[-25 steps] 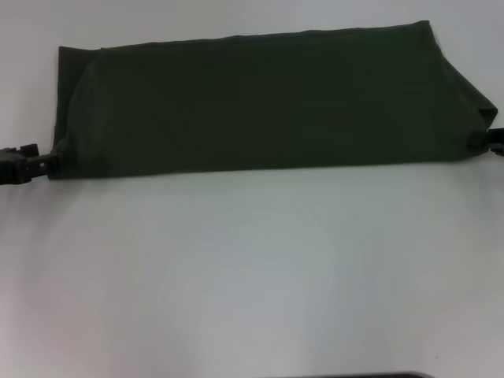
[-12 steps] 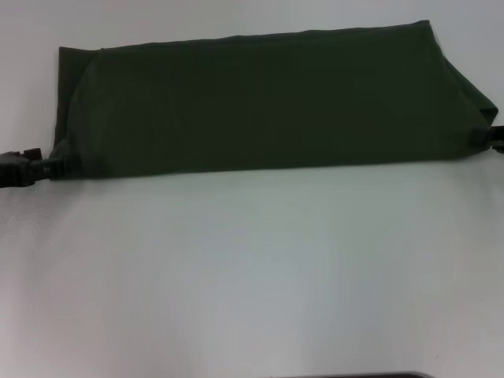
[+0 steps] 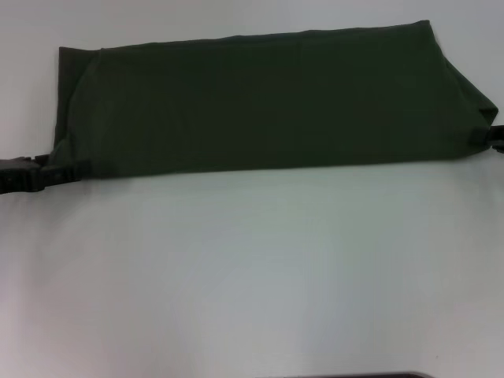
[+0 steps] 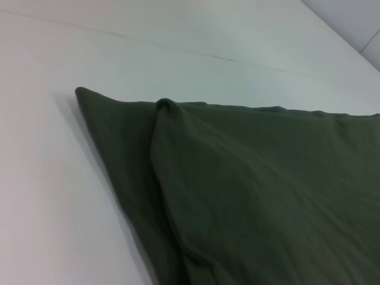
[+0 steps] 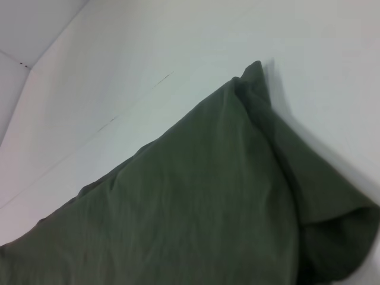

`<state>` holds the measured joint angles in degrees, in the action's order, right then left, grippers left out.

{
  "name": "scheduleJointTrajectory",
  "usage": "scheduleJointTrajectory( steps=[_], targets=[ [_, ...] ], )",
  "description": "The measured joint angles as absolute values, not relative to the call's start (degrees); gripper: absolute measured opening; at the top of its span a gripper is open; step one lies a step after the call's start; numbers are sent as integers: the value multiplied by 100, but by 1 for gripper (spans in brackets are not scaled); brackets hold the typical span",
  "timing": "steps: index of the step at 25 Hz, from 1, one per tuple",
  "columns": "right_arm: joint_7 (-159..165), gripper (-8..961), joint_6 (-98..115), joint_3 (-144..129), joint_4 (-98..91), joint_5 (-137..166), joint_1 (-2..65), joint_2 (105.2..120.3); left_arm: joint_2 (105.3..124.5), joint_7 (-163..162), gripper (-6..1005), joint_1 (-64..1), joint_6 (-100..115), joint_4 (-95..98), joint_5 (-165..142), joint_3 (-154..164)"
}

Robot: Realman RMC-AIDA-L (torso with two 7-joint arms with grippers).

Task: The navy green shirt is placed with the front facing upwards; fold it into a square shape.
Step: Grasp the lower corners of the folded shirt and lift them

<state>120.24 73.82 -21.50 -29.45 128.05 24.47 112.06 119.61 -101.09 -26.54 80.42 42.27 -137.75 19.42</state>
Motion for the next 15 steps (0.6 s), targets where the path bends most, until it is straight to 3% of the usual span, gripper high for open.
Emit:
scheduleJointTrajectory(
  steps=[15],
  targets=[
    [12005, 14, 7382, -2144, -2939, 12805, 2425, 11215, 11953, -10105, 816, -2727, 8177, 4227, -13790, 1951]
  ],
)
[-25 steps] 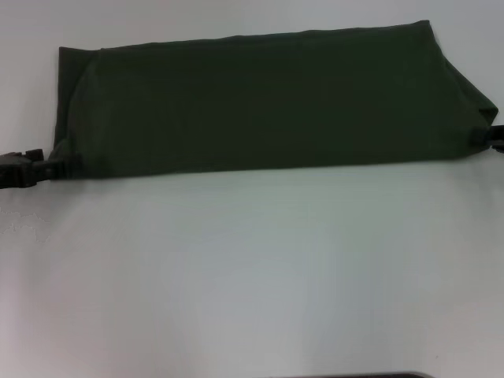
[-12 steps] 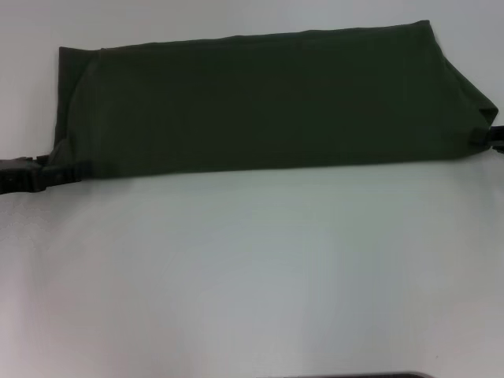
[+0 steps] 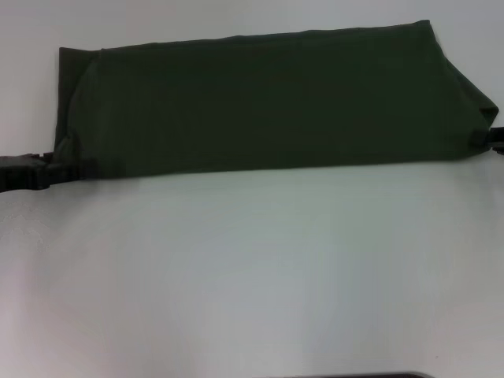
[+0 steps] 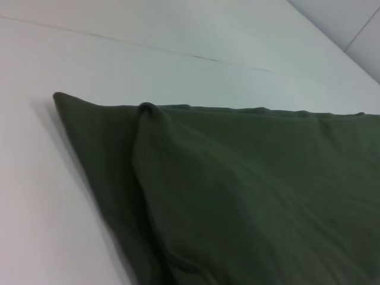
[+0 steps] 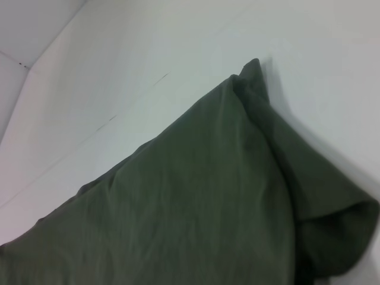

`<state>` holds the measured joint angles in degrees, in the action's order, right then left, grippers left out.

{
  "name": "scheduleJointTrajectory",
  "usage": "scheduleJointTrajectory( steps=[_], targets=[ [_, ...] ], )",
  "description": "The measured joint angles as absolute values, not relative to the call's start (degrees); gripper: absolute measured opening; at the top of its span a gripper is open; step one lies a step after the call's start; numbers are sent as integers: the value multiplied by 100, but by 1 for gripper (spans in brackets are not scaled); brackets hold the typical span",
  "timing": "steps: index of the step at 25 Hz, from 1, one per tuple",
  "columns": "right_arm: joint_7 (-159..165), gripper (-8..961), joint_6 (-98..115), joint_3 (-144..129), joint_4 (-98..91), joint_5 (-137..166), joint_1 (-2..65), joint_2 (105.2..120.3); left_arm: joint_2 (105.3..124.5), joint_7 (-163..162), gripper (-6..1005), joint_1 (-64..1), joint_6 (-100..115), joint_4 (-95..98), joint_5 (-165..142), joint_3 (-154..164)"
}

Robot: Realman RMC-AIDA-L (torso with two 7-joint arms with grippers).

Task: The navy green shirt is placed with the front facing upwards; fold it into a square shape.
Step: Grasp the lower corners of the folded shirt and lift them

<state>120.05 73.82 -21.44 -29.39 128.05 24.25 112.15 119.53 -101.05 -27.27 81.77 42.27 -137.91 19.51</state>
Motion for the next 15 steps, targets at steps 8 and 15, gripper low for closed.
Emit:
scheduleJointTrajectory(
  steps=[8, 15],
  targets=[
    [11992, 14, 7383, -2144, -2939, 12805, 2415, 11231, 11952, -10195, 809, -2730, 7831, 4221, -13777, 1947],
    [11975, 14, 7427, -2079, -2943, 12805, 2417, 11224, 11953, -10280, 549, -2737, 7835, 4229, -13872, 2081]
  ],
)
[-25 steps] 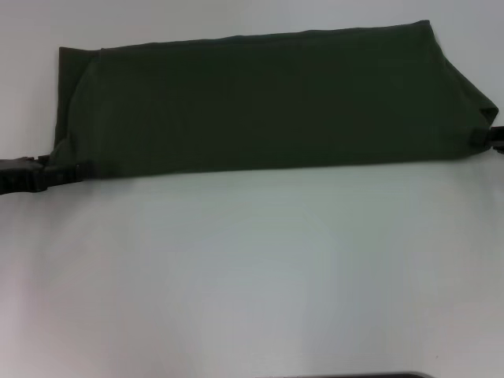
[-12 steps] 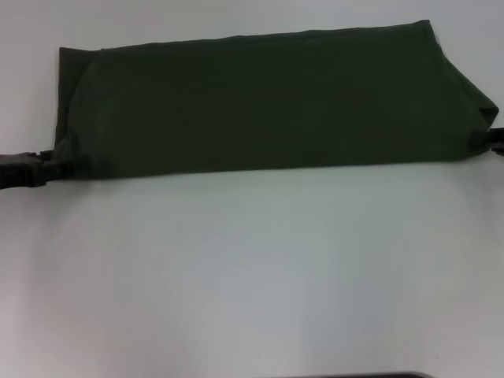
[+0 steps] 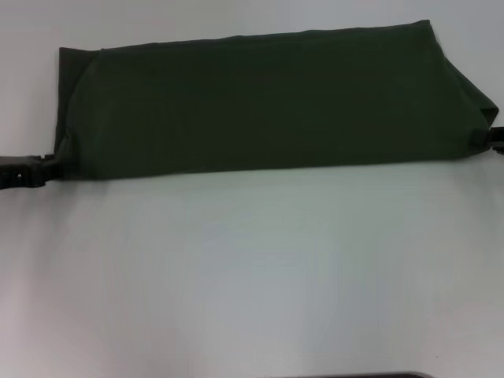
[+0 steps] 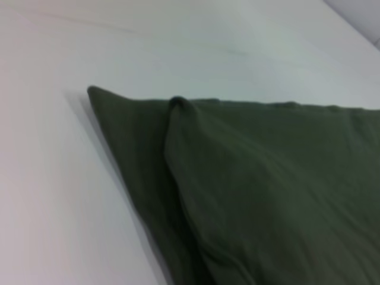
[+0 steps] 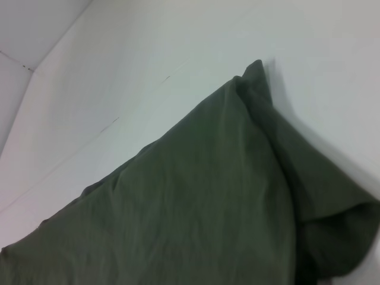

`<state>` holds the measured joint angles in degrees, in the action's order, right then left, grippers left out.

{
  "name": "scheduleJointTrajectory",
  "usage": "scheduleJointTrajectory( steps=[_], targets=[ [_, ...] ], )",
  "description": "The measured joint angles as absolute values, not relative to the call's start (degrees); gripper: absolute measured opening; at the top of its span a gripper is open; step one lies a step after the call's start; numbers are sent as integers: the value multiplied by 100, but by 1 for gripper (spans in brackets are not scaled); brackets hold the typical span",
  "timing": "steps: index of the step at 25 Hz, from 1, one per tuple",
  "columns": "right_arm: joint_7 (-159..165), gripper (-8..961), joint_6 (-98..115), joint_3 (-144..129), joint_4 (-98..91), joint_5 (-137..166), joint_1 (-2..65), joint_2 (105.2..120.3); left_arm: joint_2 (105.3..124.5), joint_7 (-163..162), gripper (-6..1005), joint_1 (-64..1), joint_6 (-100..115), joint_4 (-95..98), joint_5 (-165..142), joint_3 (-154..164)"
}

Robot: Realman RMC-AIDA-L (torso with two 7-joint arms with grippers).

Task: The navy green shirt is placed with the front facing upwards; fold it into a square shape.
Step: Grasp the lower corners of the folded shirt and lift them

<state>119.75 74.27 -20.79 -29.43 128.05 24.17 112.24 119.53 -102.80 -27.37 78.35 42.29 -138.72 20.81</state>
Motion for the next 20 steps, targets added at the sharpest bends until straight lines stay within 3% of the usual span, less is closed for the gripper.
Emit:
scheduleJointTrajectory(
  steps=[7, 12, 20],
  targets=[
    [11973, 14, 7441, -2074, -2945, 12806, 2417, 11216, 11960, -10333, 318, -2768, 7839, 4247, -13996, 2116],
    [11968, 14, 7449, -2074, -2945, 12806, 2417, 11214, 11957, -10394, 82, -2795, 7782, 4249, -14016, 2118],
    [11848, 14, 7557, -2073, -2945, 12805, 2371, 11214, 11934, -10372, 36, -2774, 7861, 4287, -14034, 2088]
  ],
)
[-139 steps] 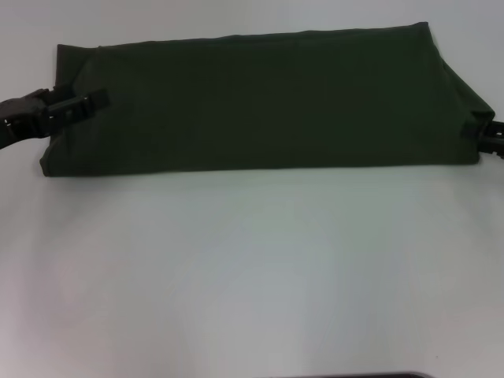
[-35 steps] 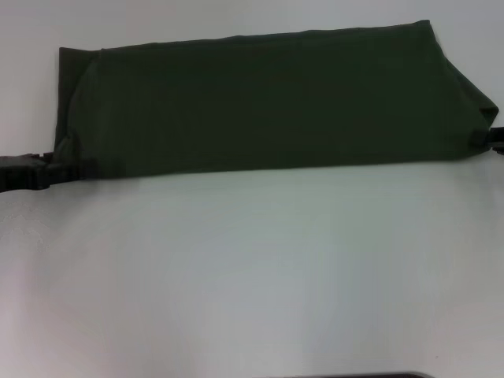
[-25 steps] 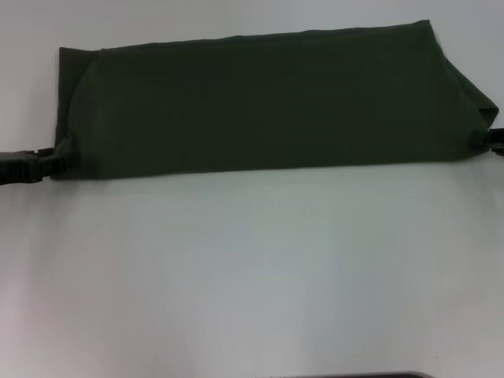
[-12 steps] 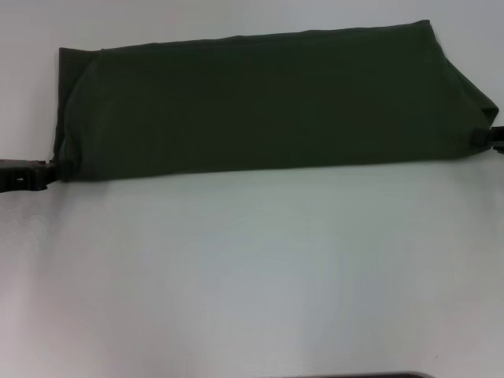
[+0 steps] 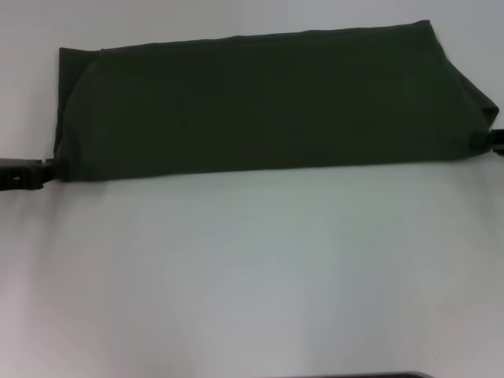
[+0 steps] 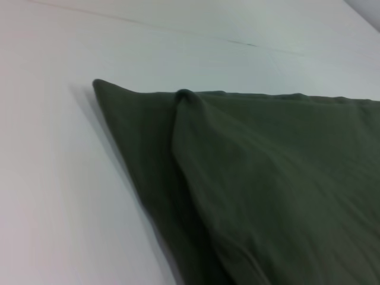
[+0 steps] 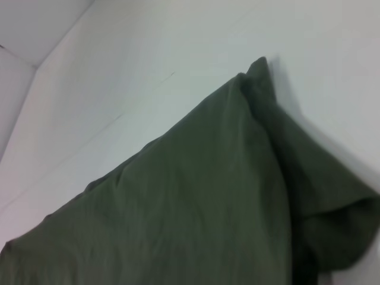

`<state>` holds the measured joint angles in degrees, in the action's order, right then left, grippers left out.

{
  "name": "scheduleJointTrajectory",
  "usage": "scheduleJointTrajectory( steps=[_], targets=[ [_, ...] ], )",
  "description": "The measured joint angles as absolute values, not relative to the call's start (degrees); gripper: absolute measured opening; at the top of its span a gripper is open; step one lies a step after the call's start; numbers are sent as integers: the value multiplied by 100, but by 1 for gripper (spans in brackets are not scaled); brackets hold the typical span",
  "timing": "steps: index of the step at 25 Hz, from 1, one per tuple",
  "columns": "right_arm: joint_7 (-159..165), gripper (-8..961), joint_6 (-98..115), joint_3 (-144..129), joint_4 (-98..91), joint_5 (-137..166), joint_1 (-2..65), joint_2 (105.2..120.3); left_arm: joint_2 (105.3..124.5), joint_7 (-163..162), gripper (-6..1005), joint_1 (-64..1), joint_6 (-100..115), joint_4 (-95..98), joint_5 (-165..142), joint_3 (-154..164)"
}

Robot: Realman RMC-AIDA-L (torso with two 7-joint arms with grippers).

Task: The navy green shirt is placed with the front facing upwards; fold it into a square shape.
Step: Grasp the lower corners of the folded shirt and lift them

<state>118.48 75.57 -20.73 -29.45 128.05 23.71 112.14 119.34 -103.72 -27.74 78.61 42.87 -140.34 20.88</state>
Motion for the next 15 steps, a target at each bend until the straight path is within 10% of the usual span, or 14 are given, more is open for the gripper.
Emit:
scheduleJointTrajectory(
  steps=[15],
  targets=[
    [10632, 28, 8734, -1646, -2947, 12810, 1797, 11205, 11802, -9989, 39, -2421, 9215, 4737, -14075, 1608]
  ],
)
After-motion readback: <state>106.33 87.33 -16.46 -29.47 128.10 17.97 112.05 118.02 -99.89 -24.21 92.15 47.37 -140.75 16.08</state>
